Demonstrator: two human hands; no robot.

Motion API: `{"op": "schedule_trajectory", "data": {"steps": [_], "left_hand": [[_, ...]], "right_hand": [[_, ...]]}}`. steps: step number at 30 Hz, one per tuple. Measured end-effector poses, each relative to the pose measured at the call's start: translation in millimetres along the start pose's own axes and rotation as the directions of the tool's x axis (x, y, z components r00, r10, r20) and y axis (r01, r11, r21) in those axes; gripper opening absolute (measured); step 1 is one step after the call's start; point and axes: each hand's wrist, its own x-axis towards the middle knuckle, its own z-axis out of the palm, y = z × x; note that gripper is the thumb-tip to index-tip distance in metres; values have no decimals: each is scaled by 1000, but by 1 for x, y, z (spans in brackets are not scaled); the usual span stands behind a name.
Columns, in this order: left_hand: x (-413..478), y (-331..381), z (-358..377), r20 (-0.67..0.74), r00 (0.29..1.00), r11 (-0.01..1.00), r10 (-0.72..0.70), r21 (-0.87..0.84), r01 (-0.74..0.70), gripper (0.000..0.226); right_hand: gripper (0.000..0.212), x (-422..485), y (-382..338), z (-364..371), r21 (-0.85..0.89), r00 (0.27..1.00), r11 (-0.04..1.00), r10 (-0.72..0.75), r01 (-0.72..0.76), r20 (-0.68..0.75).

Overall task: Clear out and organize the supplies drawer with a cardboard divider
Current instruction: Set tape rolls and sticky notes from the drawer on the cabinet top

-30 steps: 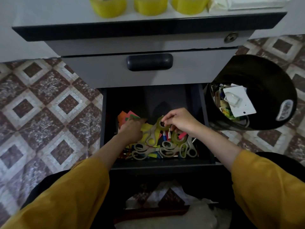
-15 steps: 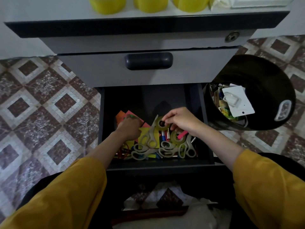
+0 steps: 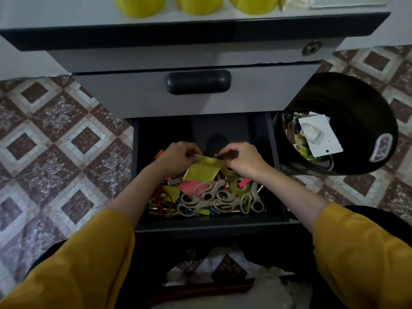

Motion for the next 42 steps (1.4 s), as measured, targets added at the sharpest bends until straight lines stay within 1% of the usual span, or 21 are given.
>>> {"op": "schedule_trajectory", "data": {"steps": [2,4,5,8,10,11,12,14,15,16,18,21,25,30,33,35,38,42], "left_hand": [[-1,5,-4,7,1000,995,28,-96,-27,10],[-2,9,-6,13,999,980,32,-196,-29,9],[-3,10,-7,13,999,971,36,-239,-32,10],[-3,13,-6,27,999,940,43,-340,-32,9],[-2,13,-5,26,1000,921,6,-390,5,10],[-1,10,-4,20,999,925,-28,-378,33,15],[1,6,-2,7,998,948,-60,-312,59,20],[3,-3,3,2,998,997,-68,-26,68,26],[3,-6,8,24,998,992,-51,119,48,28],[3,-8,13,62,997,974,-38,225,23,30],[0,-11,25,144,989,945,-46,328,-4,39],[-4,-11,34,232,968,905,-93,426,-15,55],[-4,-10,40,249,965,831,-87,552,-68,64],[-2,-9,46,239,961,767,-138,640,-49,65],[-2,-8,44,208,963,720,-170,693,-22,53],[-1,-7,41,181,967,708,-177,706,-2,44],[1,-8,36,166,974,751,-155,660,8,37],[1,-11,29,173,976,839,-130,543,15,13]], "right_hand": [[32,0,-1,2,5,999,1000,0,0,45],[37,-1,-3,2,-5,996,1000,12,-11,89],[33,-1,-3,3,-18,995,1000,9,-7,99],[9,-5,-6,6,-25,992,1000,-11,14,127],[7,-5,-7,5,-61,991,998,4,4,136],[9,-5,-6,4,-91,993,996,24,-13,119],[12,-4,-6,3,-123,995,992,48,-37,89],[15,0,-4,0,-160,994,982,104,-100,19],[16,2,-2,0,-172,991,976,132,-132,-8],[17,4,-1,0,-186,988,970,154,-157,-30],[22,6,1,0,-195,982,962,182,-190,-57],[14,7,4,-2,-162,981,968,185,-193,-65],[13,10,8,-3,-36,979,979,201,-202,-19],[14,13,10,-3,26,980,980,198,-198,4],[13,13,10,-4,23,979,979,205,-205,4],[13,14,12,-4,24,978,977,210,-210,10],[13,13,13,-4,32,978,978,206,-206,18],[13,12,13,-8,37,978,977,209,-209,10]]}}
